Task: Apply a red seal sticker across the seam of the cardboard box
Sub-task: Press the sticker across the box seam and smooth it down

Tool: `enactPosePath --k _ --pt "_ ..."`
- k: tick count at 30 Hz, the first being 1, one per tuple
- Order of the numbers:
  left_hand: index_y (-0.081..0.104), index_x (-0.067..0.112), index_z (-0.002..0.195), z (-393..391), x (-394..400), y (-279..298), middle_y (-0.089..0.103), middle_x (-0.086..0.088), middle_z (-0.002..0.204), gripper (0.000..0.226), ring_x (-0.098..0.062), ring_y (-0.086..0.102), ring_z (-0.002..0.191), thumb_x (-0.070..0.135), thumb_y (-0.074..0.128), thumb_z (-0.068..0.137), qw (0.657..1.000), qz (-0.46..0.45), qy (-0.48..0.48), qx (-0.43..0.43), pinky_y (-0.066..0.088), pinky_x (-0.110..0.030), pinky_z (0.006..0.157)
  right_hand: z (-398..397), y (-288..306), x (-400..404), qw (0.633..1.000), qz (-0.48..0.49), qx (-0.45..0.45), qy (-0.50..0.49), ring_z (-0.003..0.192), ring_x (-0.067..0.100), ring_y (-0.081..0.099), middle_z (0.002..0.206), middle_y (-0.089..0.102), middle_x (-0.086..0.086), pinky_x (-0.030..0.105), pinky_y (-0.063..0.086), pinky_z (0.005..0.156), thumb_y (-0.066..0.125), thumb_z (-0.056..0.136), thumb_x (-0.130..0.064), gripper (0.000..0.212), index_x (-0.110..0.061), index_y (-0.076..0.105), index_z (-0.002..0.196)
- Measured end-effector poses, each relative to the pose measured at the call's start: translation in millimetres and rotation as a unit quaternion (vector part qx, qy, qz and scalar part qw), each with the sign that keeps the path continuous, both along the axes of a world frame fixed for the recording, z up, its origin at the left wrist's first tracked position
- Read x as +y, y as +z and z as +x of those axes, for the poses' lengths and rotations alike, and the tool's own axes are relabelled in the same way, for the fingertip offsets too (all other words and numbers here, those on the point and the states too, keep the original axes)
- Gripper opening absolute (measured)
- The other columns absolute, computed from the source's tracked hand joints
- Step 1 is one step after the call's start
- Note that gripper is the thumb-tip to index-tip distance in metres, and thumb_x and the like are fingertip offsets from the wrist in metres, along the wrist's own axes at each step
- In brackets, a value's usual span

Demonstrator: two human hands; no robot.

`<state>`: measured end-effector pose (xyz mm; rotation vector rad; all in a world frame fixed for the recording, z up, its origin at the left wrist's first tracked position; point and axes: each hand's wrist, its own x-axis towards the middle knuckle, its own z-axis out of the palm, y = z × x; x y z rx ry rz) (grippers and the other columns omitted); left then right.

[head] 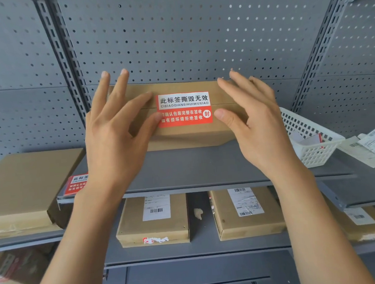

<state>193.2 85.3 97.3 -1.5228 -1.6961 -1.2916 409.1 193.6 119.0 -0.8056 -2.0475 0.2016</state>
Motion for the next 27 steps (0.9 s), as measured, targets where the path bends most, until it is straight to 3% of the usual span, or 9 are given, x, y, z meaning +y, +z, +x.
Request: enactPosePath --k 3,8,15,21,27 --pt "0.070 0.016 0.130 1 -1 -1 0.047 -0.012 0.157 0.037 -0.036 0.030 0.154 0.038 0.062 0.100 1.000 0.002 0.000 -0.002 0.036 -0.053 0.115 -2 -1 -4 1.000 -0.004 0.011 -0.004 0.148 0.030 0.027 0.160 0.040 -0.003 0.048 0.026 0.120 0.053 0.101 -0.041 0.049 -0.025 0.051 0.147" --pt "0.068 0.022 0.133 6 2 -1 0.043 -0.004 0.161 0.057 -0.029 0.027 0.156 0.061 0.065 0.091 0.999 -0.026 0.028 0.002 0.034 -0.051 0.106 -18 -2 -15 0.999 0.008 -0.012 -0.050 0.148 0.034 0.025 0.162 0.037 -0.006 0.055 0.026 0.114 0.057 0.083 -0.072 0.076 -0.029 0.051 0.146" --pt "0.068 0.022 0.134 0 -3 -4 0.043 -0.005 0.161 0.052 -0.030 0.027 0.155 0.052 0.069 0.091 1.000 -0.023 0.013 0.002 0.025 -0.038 0.107 -8 -3 -11 0.999 -0.042 0.029 0.002 0.150 0.023 0.023 0.161 0.038 -0.008 0.043 0.022 0.121 0.074 0.087 -0.045 0.067 -0.028 0.050 0.147" --pt "0.068 0.018 0.133 -7 -7 -11 0.046 -0.009 0.158 0.045 -0.034 0.030 0.154 0.040 0.070 0.094 0.999 -0.026 -0.021 0.030 0.031 -0.044 0.113 0 -6 -8 0.999 -0.047 0.023 0.011 0.148 0.018 0.025 0.160 0.038 -0.010 0.026 0.016 0.115 0.075 0.089 -0.029 0.061 -0.028 0.052 0.146" --pt "0.068 0.018 0.134 -8 -8 -20 0.044 -0.007 0.159 0.049 -0.032 0.030 0.154 0.039 0.072 0.090 0.999 -0.040 -0.022 0.016 0.030 -0.041 0.115 2 -16 -11 0.999 -0.036 0.014 0.005 0.148 0.020 0.026 0.161 0.037 -0.005 0.027 0.016 0.115 0.076 0.089 -0.022 0.064 -0.025 0.050 0.147"
